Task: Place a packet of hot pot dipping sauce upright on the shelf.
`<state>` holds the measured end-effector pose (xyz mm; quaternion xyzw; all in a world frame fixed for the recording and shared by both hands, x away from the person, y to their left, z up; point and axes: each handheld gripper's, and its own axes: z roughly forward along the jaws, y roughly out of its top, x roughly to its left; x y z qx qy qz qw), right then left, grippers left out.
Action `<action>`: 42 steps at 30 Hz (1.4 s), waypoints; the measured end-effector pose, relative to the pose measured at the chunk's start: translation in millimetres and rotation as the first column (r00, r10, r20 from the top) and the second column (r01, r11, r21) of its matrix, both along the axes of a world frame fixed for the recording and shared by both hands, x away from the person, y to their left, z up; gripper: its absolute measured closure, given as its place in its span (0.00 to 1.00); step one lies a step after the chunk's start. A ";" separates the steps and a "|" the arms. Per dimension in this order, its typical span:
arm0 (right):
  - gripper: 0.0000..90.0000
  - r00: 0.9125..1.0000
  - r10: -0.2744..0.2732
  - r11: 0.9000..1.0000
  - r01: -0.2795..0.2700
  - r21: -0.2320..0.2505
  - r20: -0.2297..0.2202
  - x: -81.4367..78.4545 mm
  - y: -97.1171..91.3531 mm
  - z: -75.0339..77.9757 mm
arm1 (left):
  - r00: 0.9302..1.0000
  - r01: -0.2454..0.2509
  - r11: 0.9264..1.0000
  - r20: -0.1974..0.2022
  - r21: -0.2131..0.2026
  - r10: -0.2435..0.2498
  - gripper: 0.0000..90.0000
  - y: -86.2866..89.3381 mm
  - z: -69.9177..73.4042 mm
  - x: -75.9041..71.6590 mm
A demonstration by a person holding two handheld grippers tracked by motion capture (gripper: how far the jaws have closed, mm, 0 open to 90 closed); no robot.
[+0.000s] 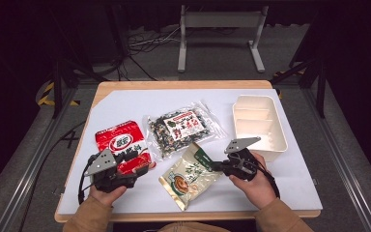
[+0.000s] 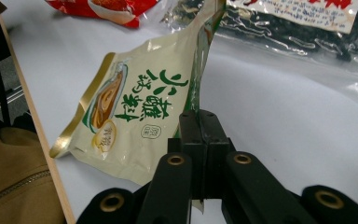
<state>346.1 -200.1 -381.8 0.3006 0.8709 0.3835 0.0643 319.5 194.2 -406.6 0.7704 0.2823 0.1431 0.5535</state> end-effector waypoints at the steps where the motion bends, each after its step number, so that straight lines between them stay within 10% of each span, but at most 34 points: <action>1: 1.00 1.000 0.000 1.000 0.000 0.000 0.000 0.0 0.0 0.0 | 1.000 -0.008 1.000 0.005 -0.001 0.008 0.39 -0.7 0.0 -1.0; 22: 1.00 0.980 0.131 0.991 -0.125 -0.047 0.148 -20.0 14.2 62.3 | 0.997 -0.001 0.998 0.072 0.059 -0.003 0.42 -8.9 0.1 -5.0; 42: 1.00 0.947 0.213 0.974 -0.186 -0.133 0.240 -26.6 36.7 91.0 | 0.987 0.154 0.983 0.027 0.102 -0.157 0.35 -37.0 -2.7 -1.6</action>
